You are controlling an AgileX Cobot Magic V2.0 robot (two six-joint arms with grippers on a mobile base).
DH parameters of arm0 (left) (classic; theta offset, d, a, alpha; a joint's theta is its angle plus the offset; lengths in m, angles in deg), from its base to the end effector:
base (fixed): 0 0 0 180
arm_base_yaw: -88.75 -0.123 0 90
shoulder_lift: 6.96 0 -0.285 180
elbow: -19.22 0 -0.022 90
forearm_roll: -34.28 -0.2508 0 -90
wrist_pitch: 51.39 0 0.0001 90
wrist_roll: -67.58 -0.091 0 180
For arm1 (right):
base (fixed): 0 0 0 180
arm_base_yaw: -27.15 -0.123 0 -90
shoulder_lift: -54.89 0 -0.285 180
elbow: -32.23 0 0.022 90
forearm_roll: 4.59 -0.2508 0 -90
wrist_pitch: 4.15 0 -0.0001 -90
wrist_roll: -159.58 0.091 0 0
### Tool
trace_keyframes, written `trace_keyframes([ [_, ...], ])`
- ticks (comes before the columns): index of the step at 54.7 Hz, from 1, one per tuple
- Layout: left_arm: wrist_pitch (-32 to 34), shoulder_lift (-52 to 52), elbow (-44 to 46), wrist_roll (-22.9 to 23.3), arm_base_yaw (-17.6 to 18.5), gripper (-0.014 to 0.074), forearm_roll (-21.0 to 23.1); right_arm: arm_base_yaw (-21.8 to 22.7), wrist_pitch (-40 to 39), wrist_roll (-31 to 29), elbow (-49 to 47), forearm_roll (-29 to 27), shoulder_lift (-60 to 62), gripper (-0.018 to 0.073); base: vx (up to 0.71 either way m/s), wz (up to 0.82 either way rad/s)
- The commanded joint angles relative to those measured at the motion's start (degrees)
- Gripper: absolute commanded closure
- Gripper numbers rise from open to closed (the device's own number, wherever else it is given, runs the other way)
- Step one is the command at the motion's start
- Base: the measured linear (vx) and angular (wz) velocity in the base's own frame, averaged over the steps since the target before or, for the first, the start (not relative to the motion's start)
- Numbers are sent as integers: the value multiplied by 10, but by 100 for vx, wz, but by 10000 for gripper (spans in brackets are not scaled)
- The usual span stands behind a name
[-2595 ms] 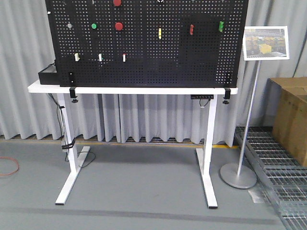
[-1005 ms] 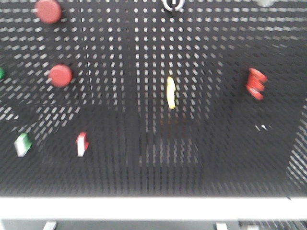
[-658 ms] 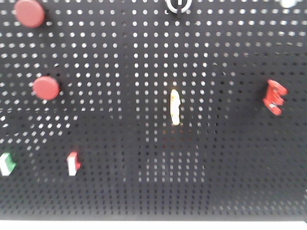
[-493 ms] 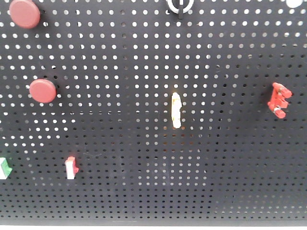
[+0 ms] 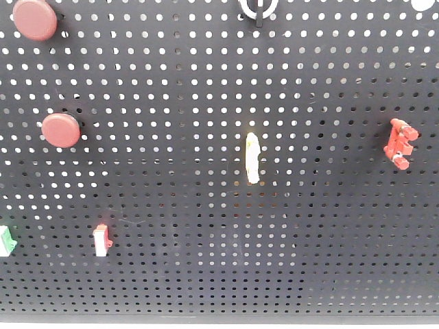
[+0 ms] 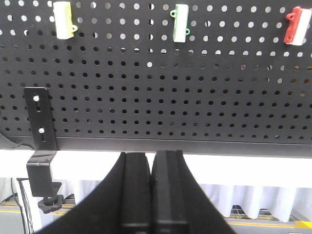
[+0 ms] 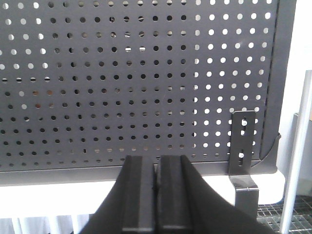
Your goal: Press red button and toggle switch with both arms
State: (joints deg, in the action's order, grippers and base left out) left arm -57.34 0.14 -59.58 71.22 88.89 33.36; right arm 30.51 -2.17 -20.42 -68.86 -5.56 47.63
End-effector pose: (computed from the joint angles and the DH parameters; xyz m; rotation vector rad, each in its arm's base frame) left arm 0.0567 0.0000 0.1951 -0.0375 1.6028 -0.0375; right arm 0.0569 -0.0033 0.2006 0.0577 1.5375 -0.0327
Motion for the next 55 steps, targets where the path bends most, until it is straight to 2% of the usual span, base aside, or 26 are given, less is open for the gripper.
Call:
trace_keyframes([
  [1, 46, -7, -7, 5, 3, 594, 4, 3, -46, -4, 3, 1, 7, 559, 0, 0],
  [7, 54, -7, -7, 6, 3, 594, 4, 3, -52, -4, 3, 1, 7, 559, 0, 0],
  [17, 126, -7, -6, 6, 3, 594, 4, 3, -60, -6, 3, 1, 7, 559, 0, 0],
  [25, 212, -7, 4, 11, 3, 594, 4, 3, -146, 24, -3, -5, 7, 559, 0, 0],
  [29, 231, -7, 36, 11, 3, 594, 4, 3, -172, 41, -32, -2, 7, 559, 0, 0],
  [34, 208, -6, 104, 11, 3, 594, 4, 3, -165, 46, -102, 10, 1, 559, 0, 0],
  [40, 132, 23, 228, 11, 3, 594, 3, 3, -126, 47, -216, 40, -38, 559, 0, 0],
  [46, 64, 91, 373, 9, 3, 594, 3, 3, -65, 47, -335, 65, -105, 559, 0, 0],
  [55, 6, 219, 518, 9, 3, 594, 4, 3, -16, 44, -456, 66, -238, 559, 0, 0],
])
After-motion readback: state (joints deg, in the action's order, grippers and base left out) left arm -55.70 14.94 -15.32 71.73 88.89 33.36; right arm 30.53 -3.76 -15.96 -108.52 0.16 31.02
